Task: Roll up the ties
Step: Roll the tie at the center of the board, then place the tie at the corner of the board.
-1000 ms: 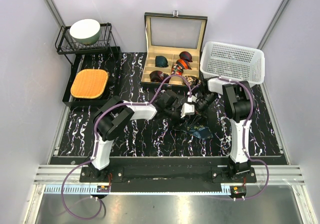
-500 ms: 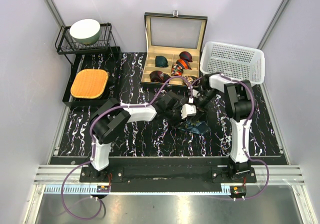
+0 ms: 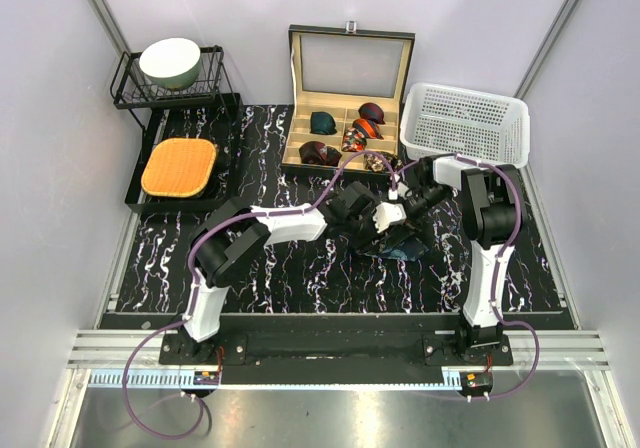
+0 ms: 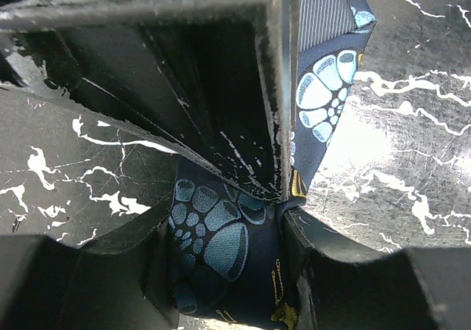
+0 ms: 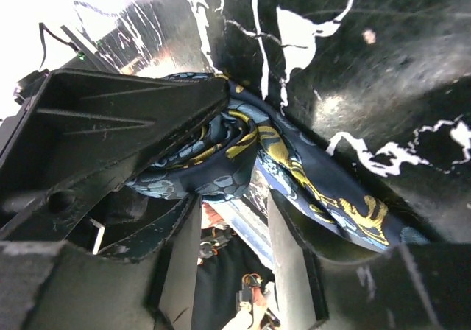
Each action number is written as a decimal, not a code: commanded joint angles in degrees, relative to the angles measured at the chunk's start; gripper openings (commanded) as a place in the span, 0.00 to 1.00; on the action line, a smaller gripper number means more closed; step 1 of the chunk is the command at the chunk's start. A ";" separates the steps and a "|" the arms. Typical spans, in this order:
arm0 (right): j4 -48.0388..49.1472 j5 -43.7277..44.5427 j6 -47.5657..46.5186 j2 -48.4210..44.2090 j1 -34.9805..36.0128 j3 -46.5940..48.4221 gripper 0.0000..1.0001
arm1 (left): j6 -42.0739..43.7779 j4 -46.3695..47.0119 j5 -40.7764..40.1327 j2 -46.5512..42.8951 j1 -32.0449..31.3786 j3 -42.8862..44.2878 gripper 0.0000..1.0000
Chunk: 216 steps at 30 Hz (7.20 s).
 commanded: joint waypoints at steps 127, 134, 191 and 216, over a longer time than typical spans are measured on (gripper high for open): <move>6.95 4.61 -4.96 5.58 1.55 0.47 0.00 | 7.82 12.28 20.37 -1.33 5.01 -10.31 0.61; 4.66 9.80 -4.09 7.95 1.55 3.45 0.00 | 8.43 15.45 25.12 -0.01 5.01 -7.75 0.63; 4.02 1.97 -0.76 -4.88 -7.85 1.35 0.89 | 16.17 -11.26 7.37 1.13 2.99 -6.00 0.00; 10.90 -17.00 -2.06 -1.27 -3.19 -5.50 0.84 | 13.18 -14.26 7.28 4.74 2.64 -1.42 0.00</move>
